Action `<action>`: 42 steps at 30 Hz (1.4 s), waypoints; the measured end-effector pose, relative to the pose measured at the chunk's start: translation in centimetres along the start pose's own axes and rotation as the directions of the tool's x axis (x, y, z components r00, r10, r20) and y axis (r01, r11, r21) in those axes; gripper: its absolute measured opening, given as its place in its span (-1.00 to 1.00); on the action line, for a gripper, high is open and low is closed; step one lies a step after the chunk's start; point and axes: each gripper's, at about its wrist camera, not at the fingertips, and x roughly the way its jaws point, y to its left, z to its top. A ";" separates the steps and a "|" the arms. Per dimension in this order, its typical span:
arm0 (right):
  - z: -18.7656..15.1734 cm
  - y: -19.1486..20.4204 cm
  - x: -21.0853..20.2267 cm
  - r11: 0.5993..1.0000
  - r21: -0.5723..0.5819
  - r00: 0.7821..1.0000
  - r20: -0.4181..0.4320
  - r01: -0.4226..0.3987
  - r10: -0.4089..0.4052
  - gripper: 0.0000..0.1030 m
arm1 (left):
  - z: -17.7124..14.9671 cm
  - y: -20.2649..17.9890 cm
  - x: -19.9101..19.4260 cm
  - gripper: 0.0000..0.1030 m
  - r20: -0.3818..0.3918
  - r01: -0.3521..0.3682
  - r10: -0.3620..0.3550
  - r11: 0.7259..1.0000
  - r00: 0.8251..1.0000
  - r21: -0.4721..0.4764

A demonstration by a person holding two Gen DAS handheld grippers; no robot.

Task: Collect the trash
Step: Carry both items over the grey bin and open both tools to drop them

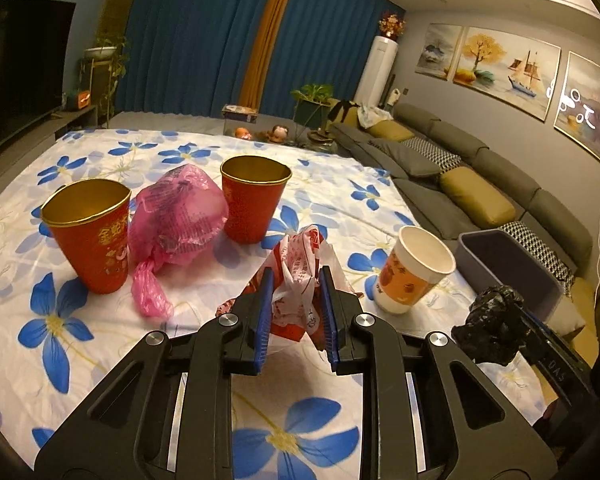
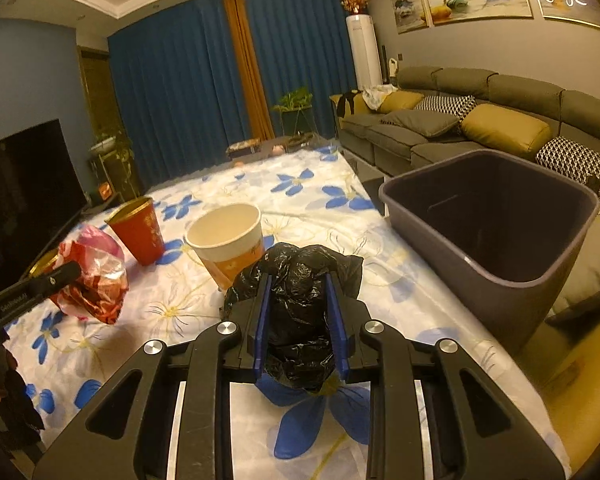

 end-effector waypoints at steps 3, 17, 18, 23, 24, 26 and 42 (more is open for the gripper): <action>0.0 -0.1 -1.2 1.000 -0.001 1.000 0.020 -0.013 0.013 -0.48 | -0.3 -0.7 -0.8 -0.59 0.009 0.000 -0.001 1.000 1.000 0.011; 0.0 -0.9 -4.0 1.000 0.000 0.997 0.073 -0.025 0.025 -0.48 | -1.0 -3.4 -3.0 -0.59 0.039 0.031 -0.033 0.998 0.999 0.057; 0.0 -1.0 -4.1 1.000 0.002 0.997 0.077 -0.024 0.024 -0.48 | -1.1 -3.7 -3.1 -0.59 0.040 0.033 -0.036 0.997 0.999 0.062; 0.1 -1.4 -4.6 1.000 0.010 0.995 0.094 -0.023 0.022 -0.48 | -1.2 -5.1 -3.4 -0.59 0.043 0.048 -0.052 0.995 0.998 0.086; 0.2 -1.5 -4.7 1.000 0.012 0.995 0.098 -0.022 0.021 -0.48 | -1.2 -5.3 -3.5 -0.59 0.045 0.053 -0.057 0.994 0.997 0.091; 0.2 -1.8 -5.0 1.000 0.015 0.994 0.110 -0.019 0.018 -0.48 | -1.2 -6.0 -3.8 -0.59 0.049 0.067 -0.072 0.993 0.996 0.102; 3.9 -7.8 -5.9 0.989 0.074 0.965 0.220 0.127 -0.140 -0.48 | 1.1 -17.0 -1.3 -0.59 0.001 0.290 -0.297 0.930 0.955 0.226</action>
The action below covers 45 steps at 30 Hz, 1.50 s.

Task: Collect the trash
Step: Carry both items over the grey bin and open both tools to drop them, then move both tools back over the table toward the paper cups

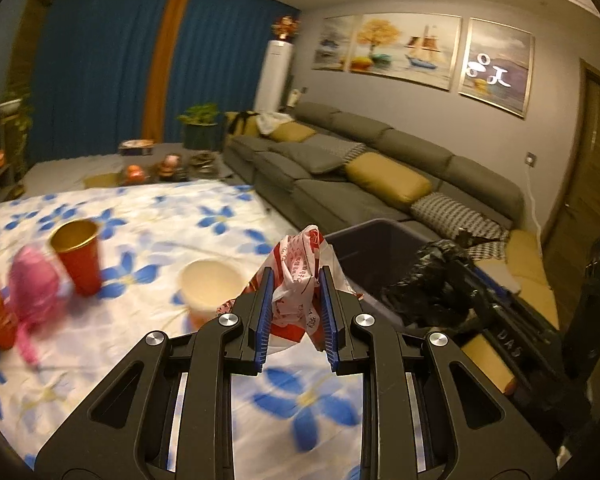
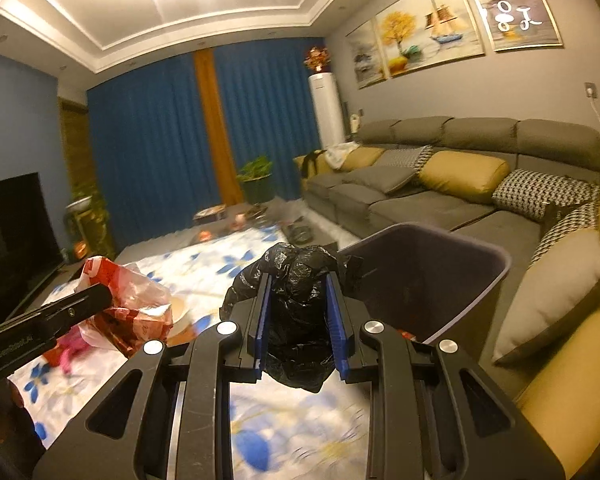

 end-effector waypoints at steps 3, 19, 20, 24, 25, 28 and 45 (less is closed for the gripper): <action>0.6 -1.1 0.8 1.000 0.011 1.000 0.005 0.023 -0.023 -0.48 | 1.1 -1.8 2.1 -0.59 -0.004 0.042 -0.042 0.999 0.999 0.009; 1.8 -6.3 5.8 0.992 0.050 0.993 -0.017 0.119 -0.118 -0.48 | 2.7 -6.6 13.7 -0.59 -0.089 0.133 -0.129 0.990 0.988 0.040; 1.7 -6.6 6.1 0.991 0.051 0.992 -0.022 0.122 -0.121 -0.48 | 2.6 -6.7 14.2 -0.59 -0.096 0.139 -0.134 0.990 0.986 0.038; 1.2 -7.5 6.9 0.989 0.060 0.990 -0.046 0.133 -0.130 -0.46 | 2.3 -7.2 15.9 -0.58 -0.123 0.146 -0.139 0.988 0.983 0.051; 1.2 -7.7 7.0 0.989 0.061 0.990 -0.048 0.135 -0.132 -0.46 | 2.1 -7.2 16.4 -0.58 -0.133 0.148 -0.141 0.988 0.981 0.047; 1.1 -8.1 7.7 0.988 0.065 0.989 -0.063 0.140 -0.136 -0.45 | 1.7 -7.0 17.4 -0.57 -0.155 0.159 -0.152 0.987 0.976 0.032; 1.4 -9.0 8.9 0.985 0.085 0.985 -0.091 0.153 -0.145 -0.13 | 0.7 -5.3 18.7 0.38 -0.188 0.182 -0.182 0.983 0.965 -0.015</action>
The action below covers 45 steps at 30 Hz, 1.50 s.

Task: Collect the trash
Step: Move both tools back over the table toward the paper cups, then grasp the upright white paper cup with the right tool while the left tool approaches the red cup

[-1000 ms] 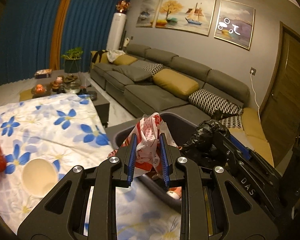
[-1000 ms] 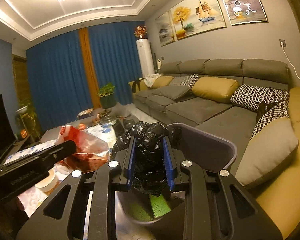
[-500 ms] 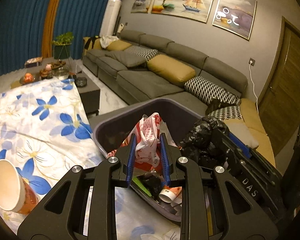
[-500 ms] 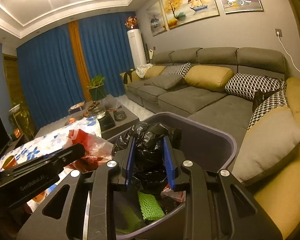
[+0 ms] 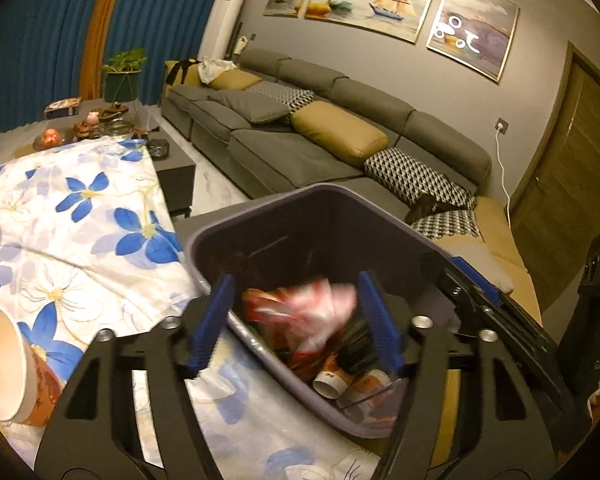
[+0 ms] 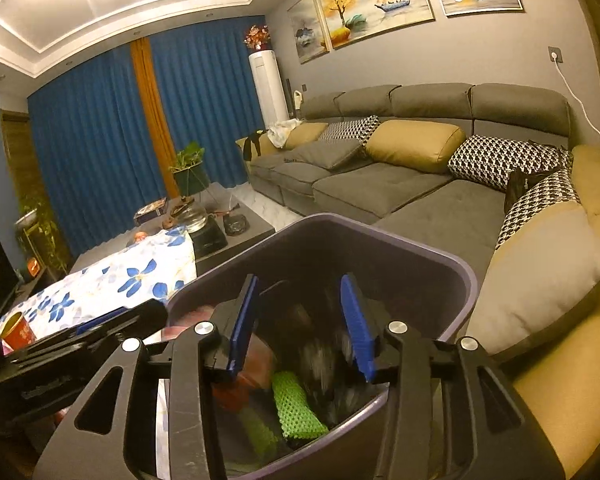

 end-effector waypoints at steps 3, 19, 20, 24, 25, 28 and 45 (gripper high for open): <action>0.0 -0.2 -0.8 1.000 0.013 1.000 0.009 0.003 -0.003 -0.06 | -0.2 0.5 -1.2 0.58 0.022 -0.034 0.034 0.999 0.999 -0.006; -3.4 5.5 -8.3 0.995 -0.066 0.995 0.055 -0.081 0.084 0.70 | -5.7 4.6 -14.5 0.87 0.154 -0.340 0.350 0.937 0.924 -0.084; -3.8 6.2 -8.6 0.993 -0.073 0.994 0.050 -0.098 0.102 0.70 | -6.4 5.3 -15.7 0.87 0.157 -0.363 0.376 0.926 0.913 -0.106; -4.9 8.5 -9.3 0.985 -0.097 0.989 0.027 -0.143 0.146 0.72 | -8.1 7.7 -19.2 0.87 0.169 -0.444 0.465 0.884 0.869 -0.148; -5.6 10.1 -9.4 0.979 -0.112 0.985 0.008 -0.170 0.172 0.74 | -8.5 8.2 -20.0 0.87 0.174 -0.468 0.490 0.871 0.854 -0.153; -6.1 11.2 -9.4 0.975 -0.124 0.983 -0.004 -0.184 0.185 0.75 | -9.5 10.2 -22.9 0.87 0.185 -0.533 0.563 0.825 0.806 -0.188; -9.7 21.4 -5.0 0.933 -0.252 0.964 -0.139 -0.257 0.228 0.76 | -12.7 18.0 -31.5 0.87 0.189 -0.614 0.695 0.708 0.694 -0.347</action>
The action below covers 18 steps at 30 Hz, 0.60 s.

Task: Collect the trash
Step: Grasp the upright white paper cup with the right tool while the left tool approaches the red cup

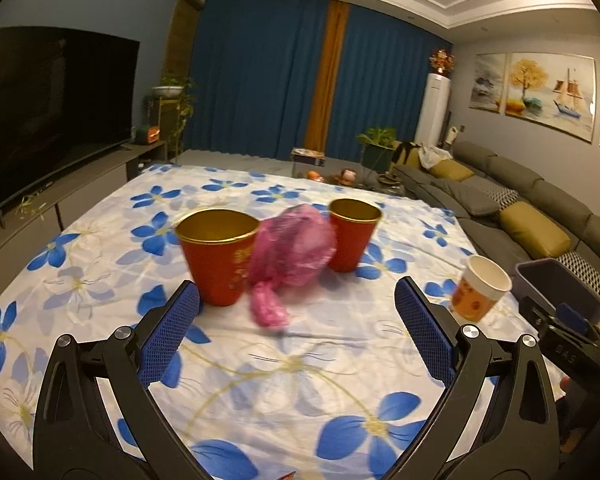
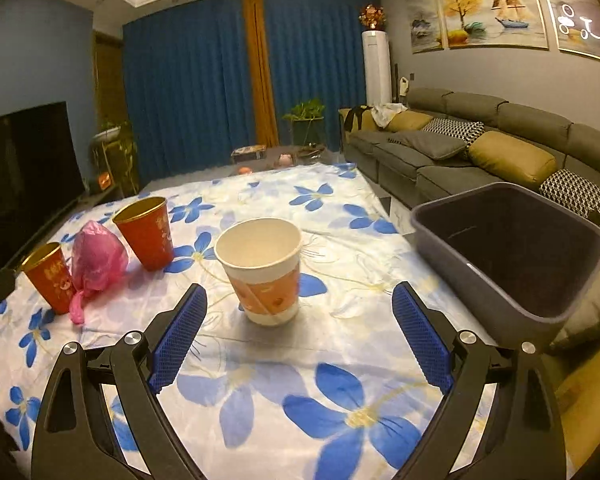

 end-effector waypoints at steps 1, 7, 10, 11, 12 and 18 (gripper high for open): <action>0.1 0.5 0.8 1.000 -0.008 1.000 -0.012 0.003 -0.003 0.76 | 0.1 0.5 0.1 0.87 0.000 -0.006 0.006 1.000 1.000 -0.007; 0.4 1.7 4.1 0.999 -0.025 0.998 -0.052 0.026 -0.027 0.76 | 0.5 2.1 1.0 0.87 0.003 -0.037 0.037 0.999 0.999 -0.010; 0.7 1.8 5.6 0.999 -0.019 0.997 -0.075 0.033 -0.034 0.75 | 0.7 3.0 1.5 0.87 0.000 -0.054 0.054 0.999 0.999 0.003; 0.7 1.8 5.8 0.999 -0.012 0.997 -0.073 0.034 -0.035 0.75 | 0.8 3.1 1.7 0.87 -0.002 -0.058 0.058 0.998 0.998 0.008; 0.9 1.7 6.0 0.999 -0.008 0.997 -0.072 0.037 -0.037 0.75 | 0.8 3.3 1.8 0.87 -0.007 -0.060 0.060 0.998 0.998 0.012; 1.4 2.0 7.6 0.999 0.012 0.995 -0.099 0.033 -0.032 0.61 | 0.6 4.6 3.5 0.87 -0.056 -0.048 0.048 0.999 0.997 -0.003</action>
